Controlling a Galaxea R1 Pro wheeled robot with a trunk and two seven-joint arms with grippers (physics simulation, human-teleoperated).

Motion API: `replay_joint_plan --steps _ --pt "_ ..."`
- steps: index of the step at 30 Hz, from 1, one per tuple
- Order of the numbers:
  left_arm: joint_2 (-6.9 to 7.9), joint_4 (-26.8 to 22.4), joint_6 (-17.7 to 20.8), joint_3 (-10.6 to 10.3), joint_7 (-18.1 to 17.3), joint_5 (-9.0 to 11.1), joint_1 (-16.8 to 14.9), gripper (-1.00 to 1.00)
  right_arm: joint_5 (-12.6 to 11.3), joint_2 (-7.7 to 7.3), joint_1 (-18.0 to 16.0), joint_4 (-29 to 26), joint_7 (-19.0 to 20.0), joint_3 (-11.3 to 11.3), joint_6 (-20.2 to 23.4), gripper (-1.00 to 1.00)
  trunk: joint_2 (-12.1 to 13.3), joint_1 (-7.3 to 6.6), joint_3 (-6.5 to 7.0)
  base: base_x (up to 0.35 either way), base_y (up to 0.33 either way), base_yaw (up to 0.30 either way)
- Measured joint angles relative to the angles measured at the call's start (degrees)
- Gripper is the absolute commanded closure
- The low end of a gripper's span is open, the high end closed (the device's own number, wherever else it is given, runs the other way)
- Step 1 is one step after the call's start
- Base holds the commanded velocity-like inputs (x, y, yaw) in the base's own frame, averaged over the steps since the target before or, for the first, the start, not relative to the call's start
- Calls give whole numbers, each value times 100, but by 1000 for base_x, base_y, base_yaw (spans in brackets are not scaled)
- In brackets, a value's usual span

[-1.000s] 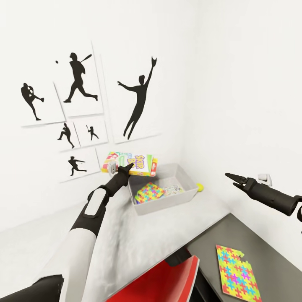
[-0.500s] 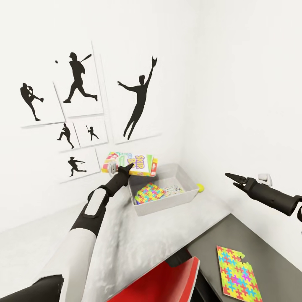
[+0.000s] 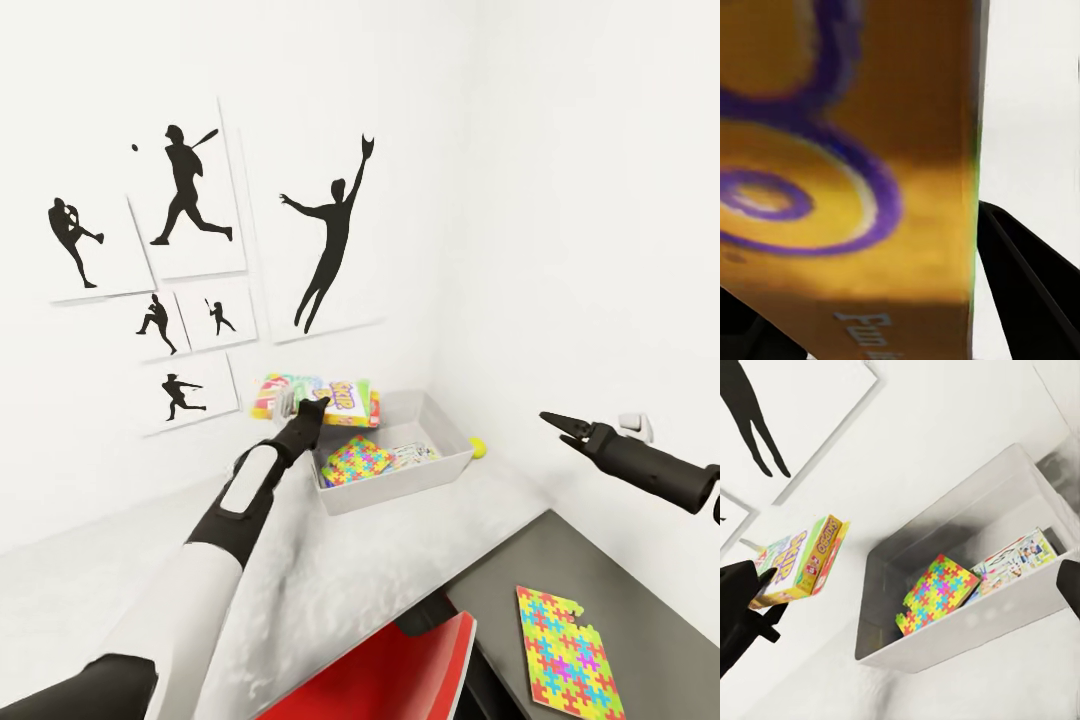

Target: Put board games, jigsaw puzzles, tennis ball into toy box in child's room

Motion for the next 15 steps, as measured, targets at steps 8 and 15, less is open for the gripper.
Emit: replay_joint_plan --steps 8,15 --pt "0 -6 -639 -1004 394 1238 -190 100 -16 -48 -14 -1 0 -15 0 -100 0 0 0 0 0 0" --pt "0 39 -698 -1209 396 1289 -215 100 -148 -13 4 -7 16 -13 0 -100 0 0 0 0 0 0"
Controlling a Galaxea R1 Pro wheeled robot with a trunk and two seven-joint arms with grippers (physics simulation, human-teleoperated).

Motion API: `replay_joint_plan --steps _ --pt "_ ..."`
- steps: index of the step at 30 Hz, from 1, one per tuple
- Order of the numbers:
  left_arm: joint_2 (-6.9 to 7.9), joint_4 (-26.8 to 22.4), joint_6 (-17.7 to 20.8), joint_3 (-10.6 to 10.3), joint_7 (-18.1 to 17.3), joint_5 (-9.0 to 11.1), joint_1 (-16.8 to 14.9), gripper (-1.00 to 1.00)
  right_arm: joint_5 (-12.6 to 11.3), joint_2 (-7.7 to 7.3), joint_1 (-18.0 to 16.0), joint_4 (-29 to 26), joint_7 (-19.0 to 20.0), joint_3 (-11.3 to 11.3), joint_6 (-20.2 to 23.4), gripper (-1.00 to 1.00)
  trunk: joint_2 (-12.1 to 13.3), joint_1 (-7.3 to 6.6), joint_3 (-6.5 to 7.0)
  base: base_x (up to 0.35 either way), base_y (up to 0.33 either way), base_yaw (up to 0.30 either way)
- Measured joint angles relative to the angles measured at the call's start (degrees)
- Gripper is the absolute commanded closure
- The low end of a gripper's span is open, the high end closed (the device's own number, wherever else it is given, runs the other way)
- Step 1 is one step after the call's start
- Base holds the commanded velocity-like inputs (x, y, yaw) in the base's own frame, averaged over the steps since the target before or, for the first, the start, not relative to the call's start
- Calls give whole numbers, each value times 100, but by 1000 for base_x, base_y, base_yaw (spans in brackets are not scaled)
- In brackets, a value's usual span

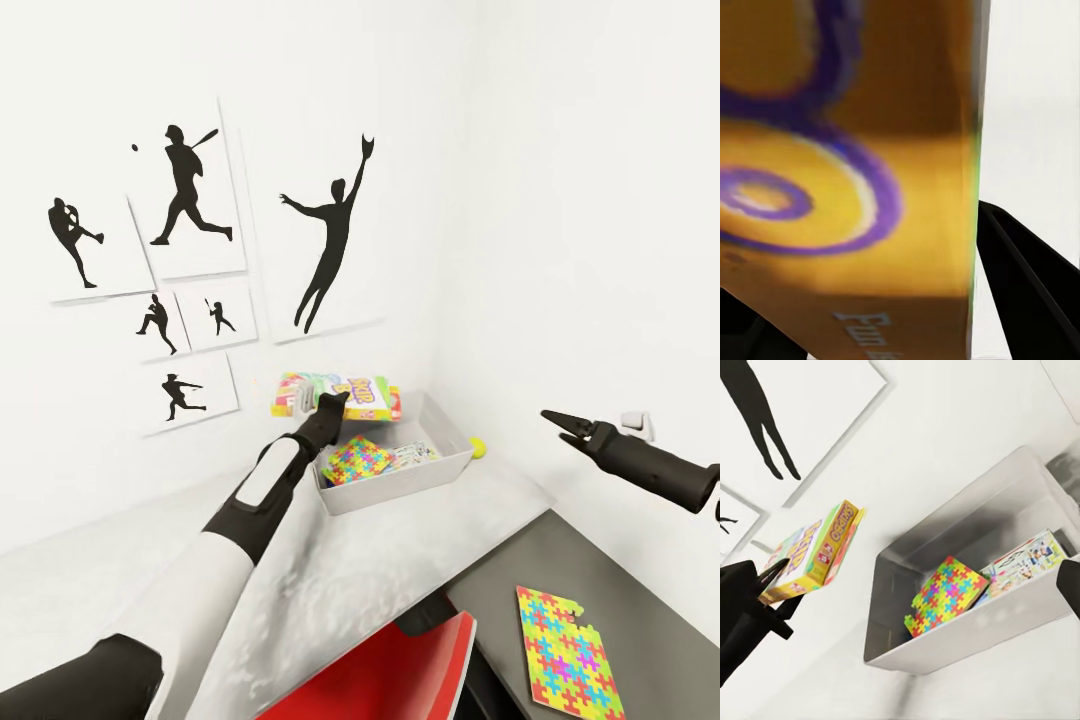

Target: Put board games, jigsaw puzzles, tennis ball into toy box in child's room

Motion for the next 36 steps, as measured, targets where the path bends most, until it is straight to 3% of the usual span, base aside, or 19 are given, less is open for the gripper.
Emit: replay_joint_plan --steps 3,6,7,12,22,24,28,32,36 --pt "0 68 -225 -203 -3 108 -1 100 -18 19 3 -9 1 7 0 -100 0 0 0 0 0 0" --pt "0 72 -403 -616 0 549 0 100 -54 17 4 -18 1 10 0 -100 0 0 0 0 0 0" --pt "0 64 -412 -665 0 644 -1 100 -62 17 4 -19 1 10 0 -100 0 0 0 0 0 0" --pt "0 26 -430 -748 1 808 -1 100 -326 -11 1 -15 1 3 0 -100 0 0 -7 0 0 0" --pt "0 -190 -400 -760 12 828 -1 100 -544 -53 -82 -13 -5 -3 0 -100 0 0 -93 0 0 0" --pt "0 -219 -387 -760 16 830 -1 100 -693 -130 -100 -13 -11 -6 0 -100 0 0 -111 0 0 0" --pt "0 -399 -355 -763 22 831 -2 100 -1031 -434 -119 -13 -81 -8 1 -100 -1 0 -147 0 0 0" --pt "0 -682 -251 -801 77 840 -1 100 -1554 -622 -259 -14 -486 19 0 -100 0 0 -185 0 0 0" --pt "0 -730 -181 -885 198 1118 -1 100 -2011 -698 -340 -15 -932 62 -2 -100 0 0 -222 0 0 0"
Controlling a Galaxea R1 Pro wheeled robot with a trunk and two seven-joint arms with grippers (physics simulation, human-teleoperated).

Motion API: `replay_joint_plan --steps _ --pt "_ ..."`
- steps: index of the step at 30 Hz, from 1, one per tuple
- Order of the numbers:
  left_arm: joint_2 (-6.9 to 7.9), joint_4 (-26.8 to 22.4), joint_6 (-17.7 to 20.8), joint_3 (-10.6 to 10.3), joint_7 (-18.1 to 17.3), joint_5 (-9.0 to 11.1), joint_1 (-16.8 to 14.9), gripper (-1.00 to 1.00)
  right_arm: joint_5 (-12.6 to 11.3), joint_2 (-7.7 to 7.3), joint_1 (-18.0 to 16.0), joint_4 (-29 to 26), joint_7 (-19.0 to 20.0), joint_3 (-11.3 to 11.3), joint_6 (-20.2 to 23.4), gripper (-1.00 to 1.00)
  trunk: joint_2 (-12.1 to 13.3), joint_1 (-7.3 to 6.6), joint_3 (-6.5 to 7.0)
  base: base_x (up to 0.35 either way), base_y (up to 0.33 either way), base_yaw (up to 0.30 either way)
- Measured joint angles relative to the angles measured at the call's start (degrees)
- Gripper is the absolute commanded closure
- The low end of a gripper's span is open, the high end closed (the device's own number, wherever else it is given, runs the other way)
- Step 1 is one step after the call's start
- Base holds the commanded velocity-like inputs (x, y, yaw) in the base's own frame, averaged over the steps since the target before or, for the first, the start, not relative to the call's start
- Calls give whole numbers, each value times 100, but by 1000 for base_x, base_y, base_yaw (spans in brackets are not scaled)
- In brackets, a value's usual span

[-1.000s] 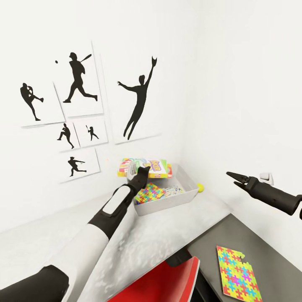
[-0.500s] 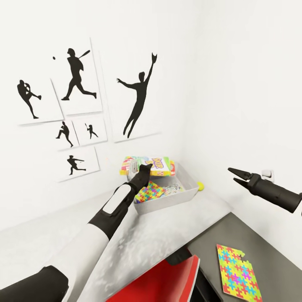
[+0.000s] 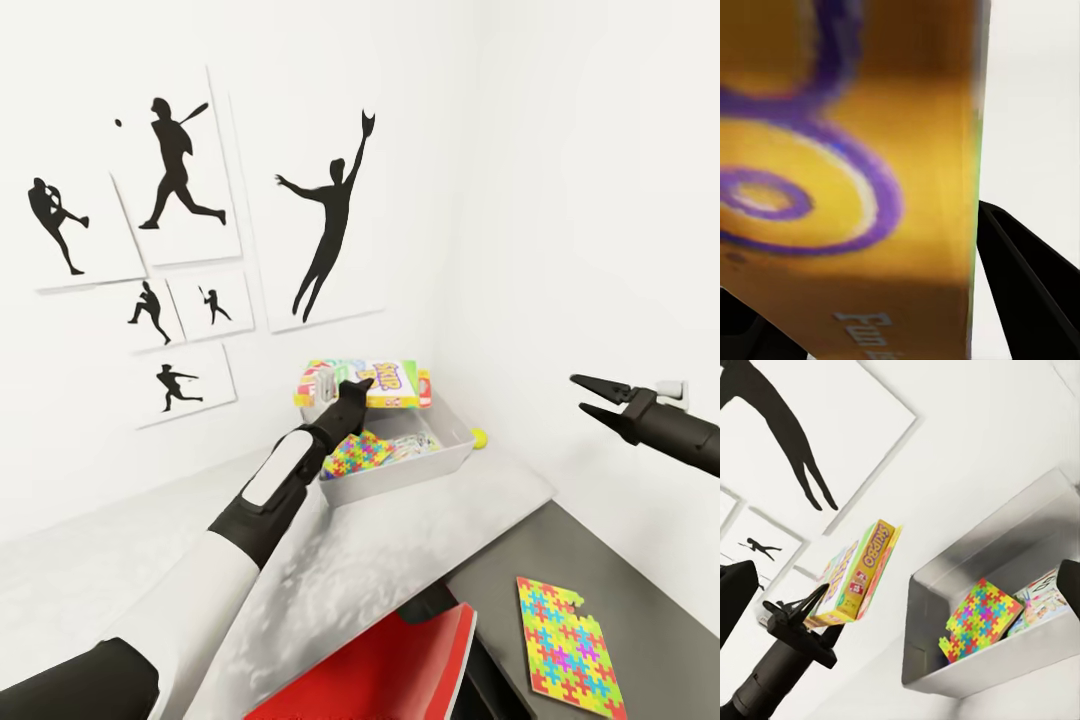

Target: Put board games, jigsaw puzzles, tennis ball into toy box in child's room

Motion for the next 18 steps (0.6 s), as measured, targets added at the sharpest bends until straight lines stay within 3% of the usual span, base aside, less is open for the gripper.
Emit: replay_joint_plan --steps 6,18 --pt "0 -40 -256 -108 39 212 0 100 -136 -6 -15 2 -156 16 0 -100 0 0 -56 0 0 0" --pt "0 -223 -617 -122 54 224 1 100 -141 9 5 2 -164 17 0 -100 0 0 -167 0 0 0"
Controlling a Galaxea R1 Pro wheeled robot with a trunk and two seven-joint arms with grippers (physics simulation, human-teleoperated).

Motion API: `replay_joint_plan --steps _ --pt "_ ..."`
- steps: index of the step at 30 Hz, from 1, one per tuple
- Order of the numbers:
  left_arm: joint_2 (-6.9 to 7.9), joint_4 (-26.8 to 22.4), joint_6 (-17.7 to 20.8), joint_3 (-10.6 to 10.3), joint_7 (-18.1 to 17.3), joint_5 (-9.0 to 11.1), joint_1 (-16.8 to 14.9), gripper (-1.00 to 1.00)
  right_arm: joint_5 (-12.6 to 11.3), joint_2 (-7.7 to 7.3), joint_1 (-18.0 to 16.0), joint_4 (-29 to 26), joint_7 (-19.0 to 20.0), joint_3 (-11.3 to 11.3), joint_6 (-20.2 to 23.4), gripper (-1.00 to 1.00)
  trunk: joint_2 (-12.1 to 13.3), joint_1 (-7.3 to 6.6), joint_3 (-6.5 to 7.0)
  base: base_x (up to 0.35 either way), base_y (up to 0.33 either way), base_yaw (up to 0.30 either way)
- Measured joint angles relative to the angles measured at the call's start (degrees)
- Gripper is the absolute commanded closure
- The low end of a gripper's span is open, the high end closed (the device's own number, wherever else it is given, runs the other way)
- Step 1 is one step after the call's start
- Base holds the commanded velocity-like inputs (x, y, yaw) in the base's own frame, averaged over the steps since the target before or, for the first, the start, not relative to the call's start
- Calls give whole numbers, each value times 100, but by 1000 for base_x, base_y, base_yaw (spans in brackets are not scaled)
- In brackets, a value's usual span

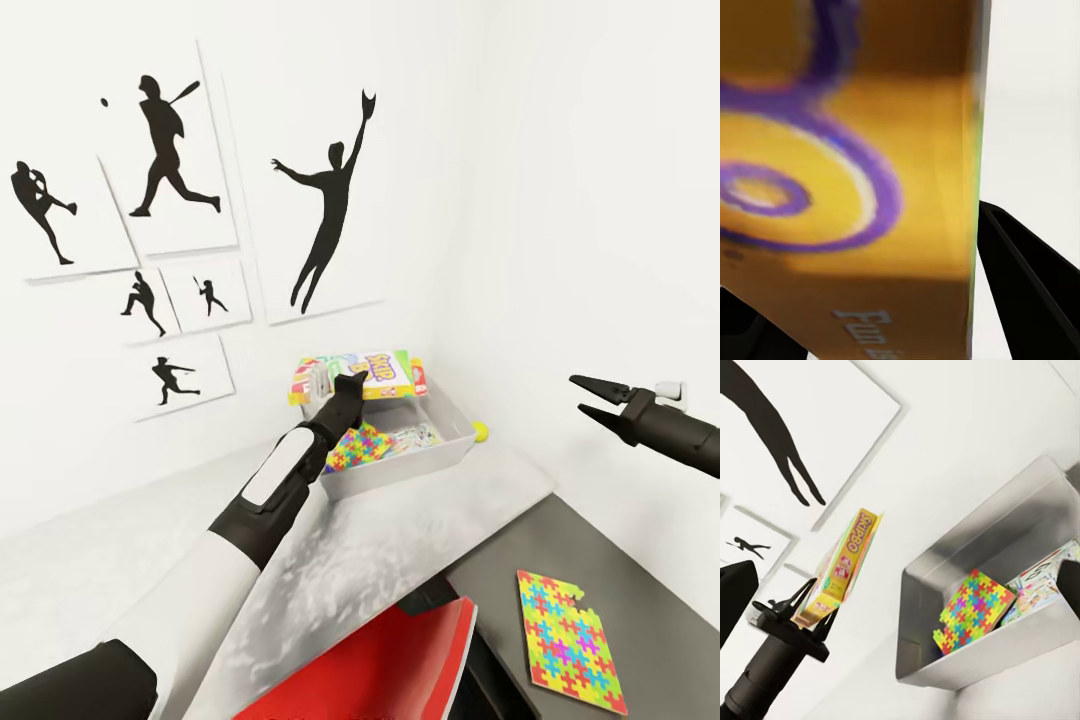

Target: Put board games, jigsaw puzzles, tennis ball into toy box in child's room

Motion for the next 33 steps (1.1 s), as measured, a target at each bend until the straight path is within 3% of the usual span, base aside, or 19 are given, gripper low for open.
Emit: replay_joint_plan --steps 12,19,24,33 --pt "0 18 -122 -29 46 -7 1 100 -9 27 7 0 0 0 0 -100 0 0 -111 0 0 0" --pt "0 18 -344 -162 242 -7 1 100 -4 55 18 -4 0 0 0 -100 0 0 -176 0 0 0" --pt "0 18 -625 -503 275 7 1 100 -1 63 51 -8 0 0 0 -100 0 0 -222 0 0 0" --pt "0 18 -657 -582 333 3 1 100 -5 65 66 -8 0 -3 0 -100 -1 0 -305 0 0 0"
